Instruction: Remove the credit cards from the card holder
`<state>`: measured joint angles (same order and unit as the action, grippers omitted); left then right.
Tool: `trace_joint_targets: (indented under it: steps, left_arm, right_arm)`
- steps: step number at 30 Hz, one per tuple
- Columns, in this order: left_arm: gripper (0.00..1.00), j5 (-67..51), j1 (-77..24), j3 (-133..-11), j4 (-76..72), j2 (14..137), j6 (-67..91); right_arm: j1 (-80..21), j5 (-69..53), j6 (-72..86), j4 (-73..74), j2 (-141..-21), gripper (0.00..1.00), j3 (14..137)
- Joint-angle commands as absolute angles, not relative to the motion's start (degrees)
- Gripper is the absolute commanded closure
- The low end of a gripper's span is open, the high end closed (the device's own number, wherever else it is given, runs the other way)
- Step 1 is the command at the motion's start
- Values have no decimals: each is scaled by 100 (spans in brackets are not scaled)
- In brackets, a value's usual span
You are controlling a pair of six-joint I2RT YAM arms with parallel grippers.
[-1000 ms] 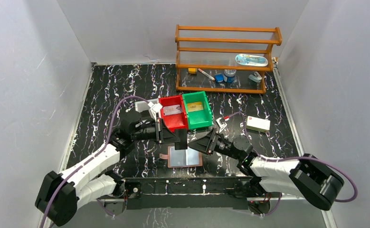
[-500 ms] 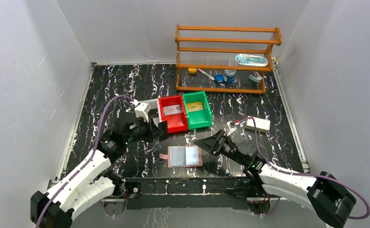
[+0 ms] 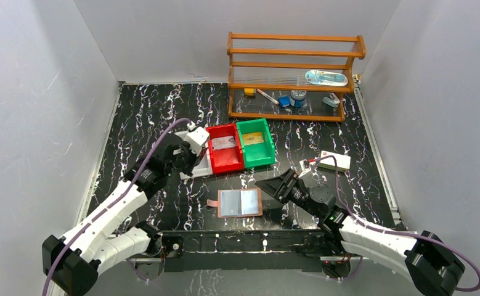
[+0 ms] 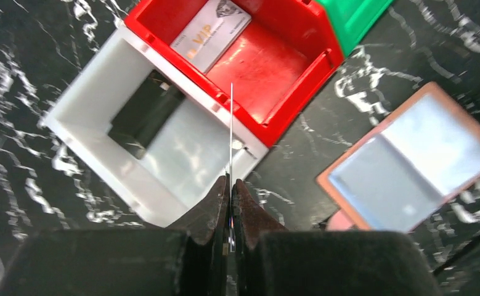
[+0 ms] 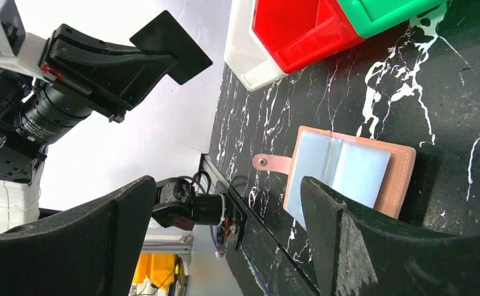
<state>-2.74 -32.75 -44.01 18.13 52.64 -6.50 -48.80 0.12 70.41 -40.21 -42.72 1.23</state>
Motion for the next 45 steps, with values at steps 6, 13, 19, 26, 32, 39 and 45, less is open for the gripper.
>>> trace_joint_targets:
  steps: [6,13,19,26,32,39,45]
  left_arm:
    - [100,850,-3269,-4809,2110,6205,-3906]
    - [100,535,-2847,-4873,1497,6771,-5300]
    - [100,484,-2628,-5210,1481,7490,-5397]
    - [100,478,-2619,-5010,889,7804,-5319]
    - [100,729,-2620,-4992,542,8256,-5423]
    - [100,1030,-2617,-5049,289,8817,-5309]
    - [100,1071,-2608,-4857,-216,8943,-5430]
  right_arm:
    - [-4869,466,7155,-3884,-3903,2,124]
    - [-4869,426,7307,-3585,-3933,2,176]
    - [-4869,486,7451,-3508,-3957,2,132]
    - [-4867,537,7470,-3419,-3947,2,115]
    - [-4861,653,7608,-3341,-3929,2,62]
    - [-4860,703,7632,-3162,-3827,2,66]
    - [-4855,830,7645,-2849,-3702,2,84]
